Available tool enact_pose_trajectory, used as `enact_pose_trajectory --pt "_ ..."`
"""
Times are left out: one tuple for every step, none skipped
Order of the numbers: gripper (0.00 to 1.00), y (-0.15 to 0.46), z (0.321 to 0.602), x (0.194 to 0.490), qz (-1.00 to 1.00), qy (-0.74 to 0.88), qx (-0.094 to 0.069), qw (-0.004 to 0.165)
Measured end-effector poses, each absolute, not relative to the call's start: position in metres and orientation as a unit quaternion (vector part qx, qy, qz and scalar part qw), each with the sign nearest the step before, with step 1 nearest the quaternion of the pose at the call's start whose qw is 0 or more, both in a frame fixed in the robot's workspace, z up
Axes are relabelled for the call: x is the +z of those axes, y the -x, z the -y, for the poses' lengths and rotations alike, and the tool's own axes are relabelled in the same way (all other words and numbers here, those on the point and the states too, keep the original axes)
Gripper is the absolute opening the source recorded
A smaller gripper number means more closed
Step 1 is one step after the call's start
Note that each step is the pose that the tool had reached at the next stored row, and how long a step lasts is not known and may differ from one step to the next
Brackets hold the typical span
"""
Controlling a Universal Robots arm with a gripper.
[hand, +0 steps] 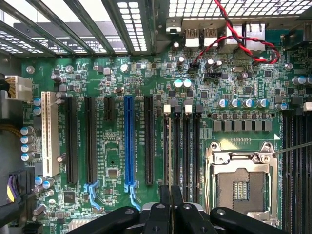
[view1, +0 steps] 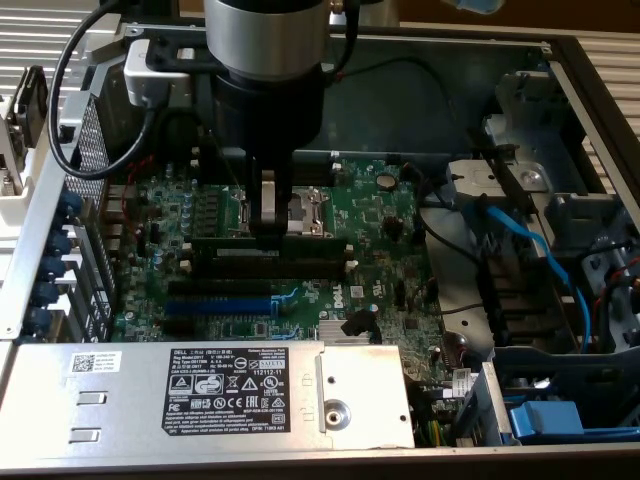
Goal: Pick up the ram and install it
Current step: 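Insert the ram into the slot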
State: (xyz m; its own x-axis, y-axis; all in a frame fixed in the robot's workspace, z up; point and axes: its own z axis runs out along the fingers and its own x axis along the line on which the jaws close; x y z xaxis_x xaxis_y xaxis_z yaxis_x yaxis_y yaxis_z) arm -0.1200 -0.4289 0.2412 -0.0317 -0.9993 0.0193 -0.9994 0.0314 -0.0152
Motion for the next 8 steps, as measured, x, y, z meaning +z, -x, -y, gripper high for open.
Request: enact_pose_trajectory --pt "0.12 0.12 0.4289 0.2411 0.718 -0.696 0.012 0.002" --pt "0.12 0.12 0.4289 0.2411 0.718 -0.696 0.012 0.002" --pt "0.12 0.12 0.4289 0.2411 0.718 -0.696 0.012 0.002" --pt "0.12 0.12 0.4288 0.2412 0.718 -0.696 0.012 0.002" --pt "0.12 0.12 0.4288 0.2412 0.718 -0.696 0.012 0.002" --pt "0.12 0.12 0.4288 0.2412 0.718 -0.696 0.012 0.002" --pt "0.12 0.12 0.4288 0.2412 0.718 -0.696 0.012 0.002" --pt "0.12 0.12 0.4288 0.2412 0.718 -0.696 0.012 0.002"
